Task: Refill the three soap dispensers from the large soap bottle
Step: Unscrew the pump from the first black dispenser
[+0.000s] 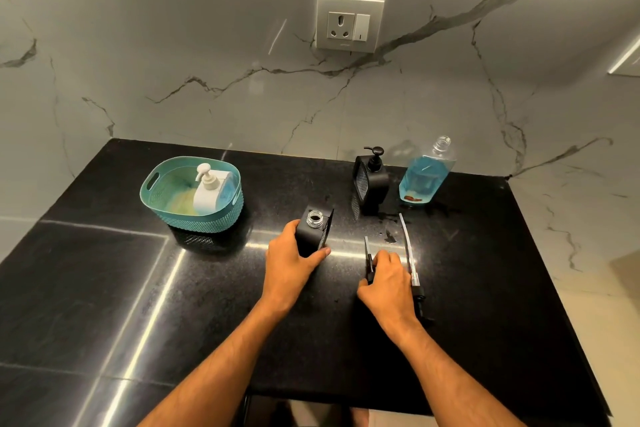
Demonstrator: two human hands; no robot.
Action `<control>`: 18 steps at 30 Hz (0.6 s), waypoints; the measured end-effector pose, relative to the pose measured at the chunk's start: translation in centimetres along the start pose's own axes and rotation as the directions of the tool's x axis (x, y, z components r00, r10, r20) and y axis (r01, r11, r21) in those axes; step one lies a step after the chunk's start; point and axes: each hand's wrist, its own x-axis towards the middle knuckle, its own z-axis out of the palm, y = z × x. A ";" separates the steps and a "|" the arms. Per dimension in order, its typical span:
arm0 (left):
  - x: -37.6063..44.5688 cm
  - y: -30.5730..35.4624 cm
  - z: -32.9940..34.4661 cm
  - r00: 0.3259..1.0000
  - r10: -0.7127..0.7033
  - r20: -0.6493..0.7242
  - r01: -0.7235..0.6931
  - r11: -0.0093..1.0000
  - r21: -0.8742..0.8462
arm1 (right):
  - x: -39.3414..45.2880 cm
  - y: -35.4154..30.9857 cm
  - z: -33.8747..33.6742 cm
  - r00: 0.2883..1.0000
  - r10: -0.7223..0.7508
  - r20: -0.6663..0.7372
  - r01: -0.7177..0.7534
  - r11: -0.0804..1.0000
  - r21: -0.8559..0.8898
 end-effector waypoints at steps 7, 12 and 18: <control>0.1 -0.3 0.3 1.000 -0.008 -0.001 0.008 1.000 0.001 | 0.2 0.0 0.4 1.000 0.003 0.030 -0.002 1.000 -0.022; 0.2 -0.4 0.3 1.000 -0.022 0.000 0.022 1.000 -0.006 | 0.4 0.1 0.5 0.999 -0.004 0.038 0.004 1.000 -0.017; 0.3 -0.1 0.4 0.999 -0.038 -0.011 0.038 0.999 -0.017 | 0.7 0.2 0.6 1.000 0.003 0.028 -0.003 1.000 -0.030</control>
